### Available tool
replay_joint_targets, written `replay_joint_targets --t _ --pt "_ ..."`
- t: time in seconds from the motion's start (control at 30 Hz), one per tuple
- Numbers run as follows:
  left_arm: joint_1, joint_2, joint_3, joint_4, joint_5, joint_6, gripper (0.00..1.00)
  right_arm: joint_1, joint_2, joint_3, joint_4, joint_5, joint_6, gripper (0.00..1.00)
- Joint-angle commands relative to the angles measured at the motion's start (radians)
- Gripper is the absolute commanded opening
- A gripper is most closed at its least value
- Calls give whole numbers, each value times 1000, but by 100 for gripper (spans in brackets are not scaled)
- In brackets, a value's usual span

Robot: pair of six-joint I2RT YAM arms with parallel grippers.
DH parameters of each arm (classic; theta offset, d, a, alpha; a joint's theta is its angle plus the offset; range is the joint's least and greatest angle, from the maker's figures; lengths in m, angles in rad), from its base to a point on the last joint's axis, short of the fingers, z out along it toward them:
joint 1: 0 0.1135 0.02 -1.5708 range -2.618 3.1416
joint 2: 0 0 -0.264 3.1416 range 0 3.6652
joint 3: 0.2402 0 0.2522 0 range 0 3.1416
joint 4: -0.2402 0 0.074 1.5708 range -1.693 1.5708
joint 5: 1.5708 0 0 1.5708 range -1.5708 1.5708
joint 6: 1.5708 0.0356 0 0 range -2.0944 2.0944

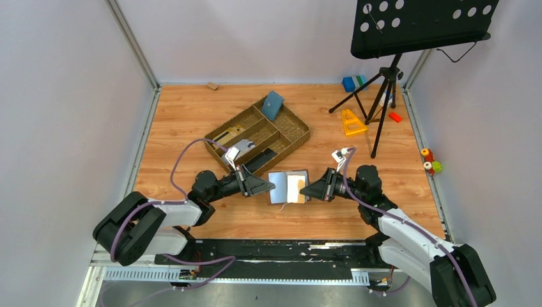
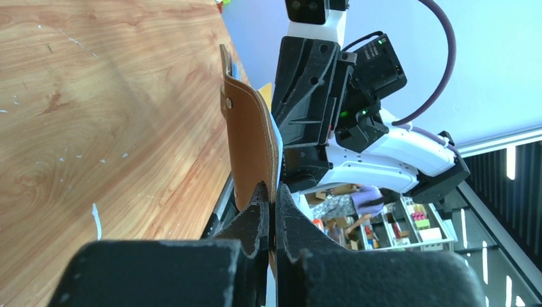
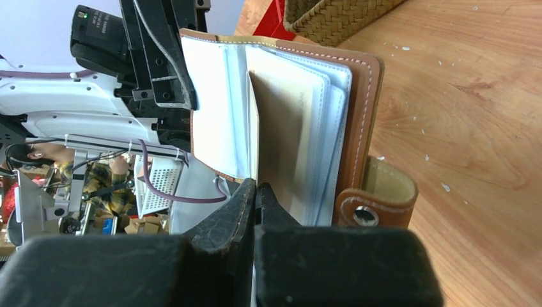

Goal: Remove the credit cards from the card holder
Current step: Place the credit card in the storage box.

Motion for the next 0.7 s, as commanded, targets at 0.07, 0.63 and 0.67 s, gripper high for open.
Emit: replay_joint_targets --t 0.07,0.63,0.67 --pt "53 -139 19 -191 23 117 0 -8 -35 39 -100 79 -58 0" --pt "161 -540 633 -1756 -700 760 0 188 299 502 -302 678 41 0" --pt "169 -539 657 -1773 -734 775 0 237 324 543 -322 784 49 0"
